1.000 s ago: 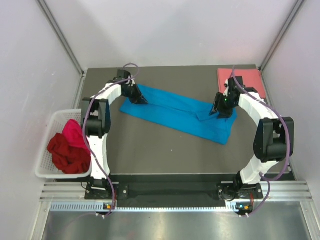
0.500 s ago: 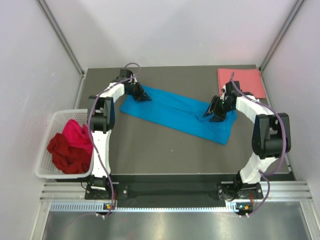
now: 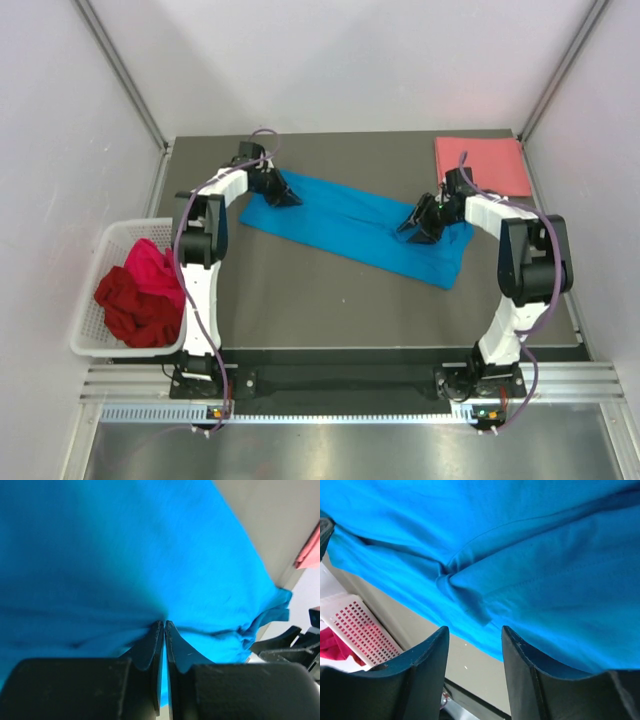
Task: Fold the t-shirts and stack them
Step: Fold the tshirt
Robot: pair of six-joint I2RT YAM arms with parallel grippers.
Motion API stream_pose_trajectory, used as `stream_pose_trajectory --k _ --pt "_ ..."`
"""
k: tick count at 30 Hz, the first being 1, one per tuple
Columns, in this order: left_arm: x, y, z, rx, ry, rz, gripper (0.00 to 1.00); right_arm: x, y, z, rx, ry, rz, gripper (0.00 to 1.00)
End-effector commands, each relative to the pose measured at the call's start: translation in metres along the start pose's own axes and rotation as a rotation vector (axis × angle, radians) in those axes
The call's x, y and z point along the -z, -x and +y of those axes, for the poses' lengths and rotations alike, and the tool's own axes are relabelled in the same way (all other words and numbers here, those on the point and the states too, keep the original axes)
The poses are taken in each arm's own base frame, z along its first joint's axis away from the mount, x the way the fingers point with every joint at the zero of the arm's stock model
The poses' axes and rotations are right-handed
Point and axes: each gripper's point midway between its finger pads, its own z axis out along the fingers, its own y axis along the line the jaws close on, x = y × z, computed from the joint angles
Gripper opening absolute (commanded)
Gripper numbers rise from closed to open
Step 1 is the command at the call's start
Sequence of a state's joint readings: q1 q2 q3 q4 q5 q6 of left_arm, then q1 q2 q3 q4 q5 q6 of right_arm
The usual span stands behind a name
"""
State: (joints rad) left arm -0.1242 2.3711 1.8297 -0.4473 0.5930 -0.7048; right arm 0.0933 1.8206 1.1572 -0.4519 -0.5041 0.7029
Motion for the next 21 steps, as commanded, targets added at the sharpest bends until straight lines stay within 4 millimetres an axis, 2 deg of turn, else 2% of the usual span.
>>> stream_pose_trajectory --k 1,6,12,16,18,20,21 --pt "0.031 0.001 -0.025 -0.085 -0.007 -0.046 0.1 -0.013 -0.003 0.015 0.005 0.045 0.018 0.46" --pt "0.051 -0.005 -0.031 -0.129 0.018 -0.069 0.1 -0.019 -0.004 0.022 0.014 0.043 0.013 0.45" --pt "0.061 -0.014 -0.034 -0.129 0.011 -0.057 0.1 -0.025 0.007 0.012 0.015 -0.021 -0.024 0.4" --pt "0.065 -0.019 -0.033 -0.132 0.015 -0.052 0.1 -0.028 0.012 0.01 0.026 -0.037 -0.034 0.33" --pt "0.069 -0.02 -0.034 -0.136 0.014 -0.054 0.1 -0.027 0.019 0.016 0.043 -0.026 -0.051 0.27" --pt "0.071 -0.022 -0.034 -0.139 0.015 -0.055 0.1 -0.026 0.024 0.019 0.055 -0.024 -0.06 0.26" --pt "0.071 -0.023 -0.034 -0.138 0.017 -0.053 0.1 -0.024 0.031 0.027 0.067 -0.013 -0.076 0.25"
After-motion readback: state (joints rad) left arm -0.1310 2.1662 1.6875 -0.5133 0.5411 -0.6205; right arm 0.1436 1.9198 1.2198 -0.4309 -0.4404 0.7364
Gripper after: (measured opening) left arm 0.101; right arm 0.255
